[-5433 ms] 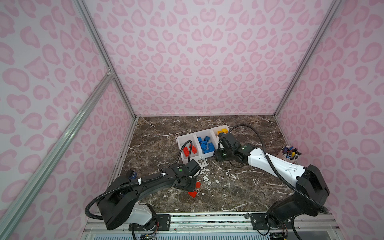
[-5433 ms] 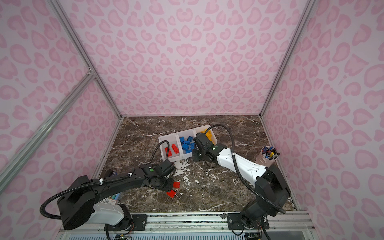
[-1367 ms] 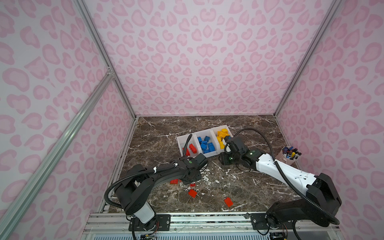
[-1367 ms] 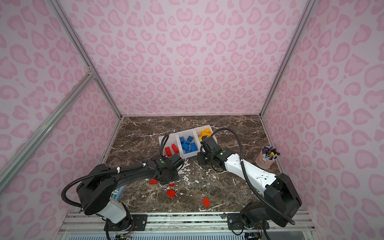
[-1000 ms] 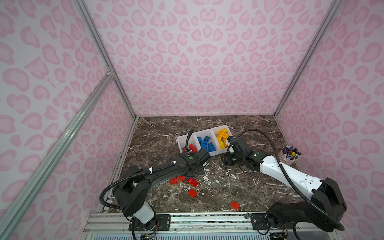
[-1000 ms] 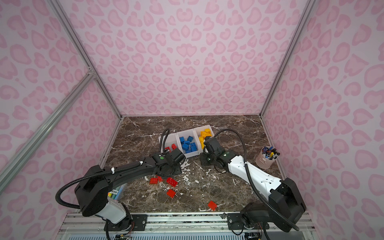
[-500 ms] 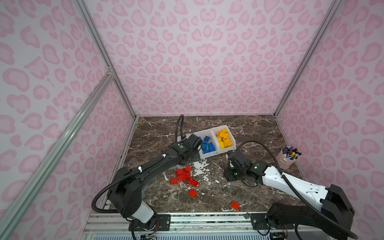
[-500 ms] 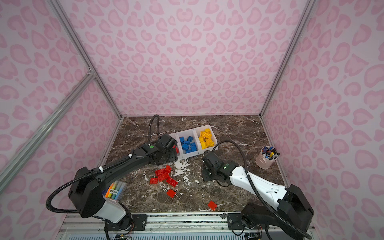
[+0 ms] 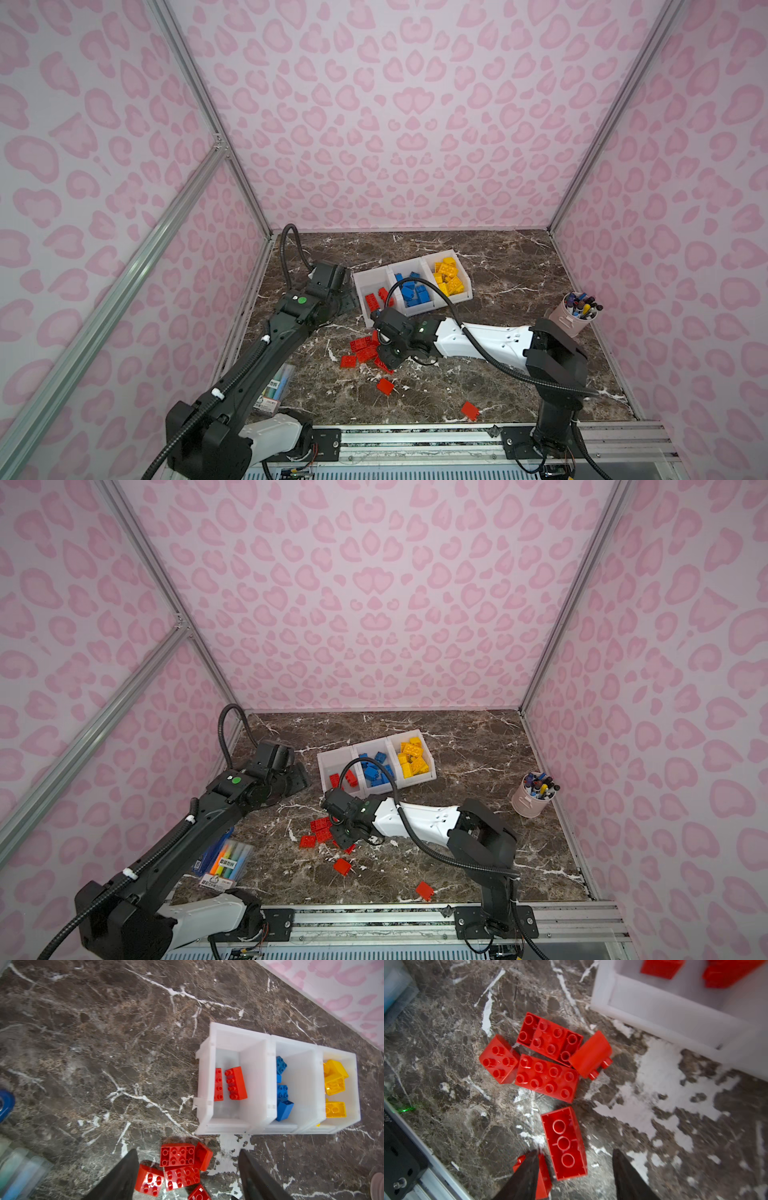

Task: Sort the legos into containers by color
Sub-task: Pick up the lego from the center of the table, then place the lego in the container.

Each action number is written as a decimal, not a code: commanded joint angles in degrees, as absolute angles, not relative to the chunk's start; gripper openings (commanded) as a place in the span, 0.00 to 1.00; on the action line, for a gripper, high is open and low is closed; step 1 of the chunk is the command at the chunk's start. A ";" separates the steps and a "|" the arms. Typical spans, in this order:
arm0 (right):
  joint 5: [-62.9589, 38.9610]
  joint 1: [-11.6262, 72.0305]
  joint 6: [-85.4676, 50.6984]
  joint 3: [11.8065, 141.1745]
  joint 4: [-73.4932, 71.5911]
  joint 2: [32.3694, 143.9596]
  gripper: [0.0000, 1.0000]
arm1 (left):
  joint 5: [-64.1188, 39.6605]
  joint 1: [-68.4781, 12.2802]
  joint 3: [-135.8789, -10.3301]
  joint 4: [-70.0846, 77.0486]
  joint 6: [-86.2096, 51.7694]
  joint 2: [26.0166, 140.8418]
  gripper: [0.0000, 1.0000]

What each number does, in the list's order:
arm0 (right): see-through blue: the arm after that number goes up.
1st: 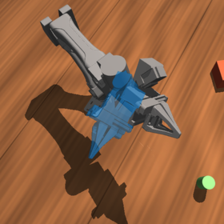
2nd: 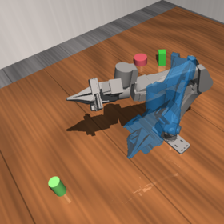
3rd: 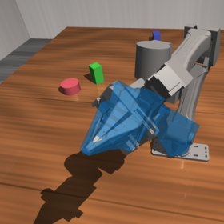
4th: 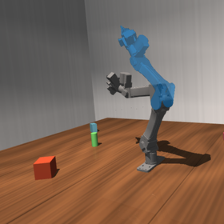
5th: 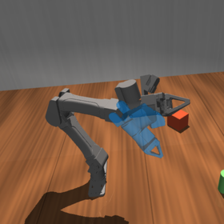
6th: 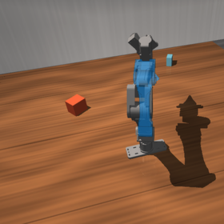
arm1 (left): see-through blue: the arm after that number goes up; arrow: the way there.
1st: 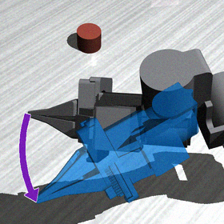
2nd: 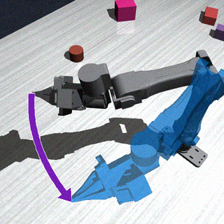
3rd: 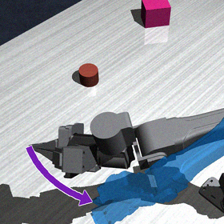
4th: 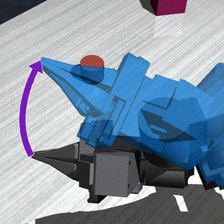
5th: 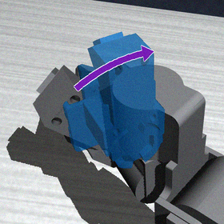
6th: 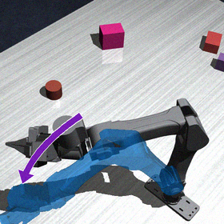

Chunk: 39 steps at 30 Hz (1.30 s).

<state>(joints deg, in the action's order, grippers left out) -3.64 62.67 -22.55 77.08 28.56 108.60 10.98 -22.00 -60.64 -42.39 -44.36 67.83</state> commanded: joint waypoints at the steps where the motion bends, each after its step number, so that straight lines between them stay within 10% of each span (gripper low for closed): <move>1: -5.45 63.30 -20.30 79.45 29.96 111.86 0.57 | 8.04 -20.26 -58.46 -42.56 -43.44 65.37 0.78; 11: -3.56 64.33 -19.34 81.87 34.22 118.01 0.47 | 6.33 -19.27 -55.75 -42.62 -43.26 64.40 0.78; 19: -0.93 62.04 -17.88 84.62 36.91 113.60 0.20 | 6.16 -18.90 -54.41 -42.55 -43.45 63.16 0.78; 39: 4.83 49.66 -16.69 139.59 54.15 145.32 0.29 | 3.69 -18.95 -47.28 -43.17 -44.85 59.07 0.78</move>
<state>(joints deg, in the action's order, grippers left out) 2.57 49.82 -16.12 135.28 48.07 142.30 4.34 -19.03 -47.90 -42.78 -44.25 59.27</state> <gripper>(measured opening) 0.296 0.775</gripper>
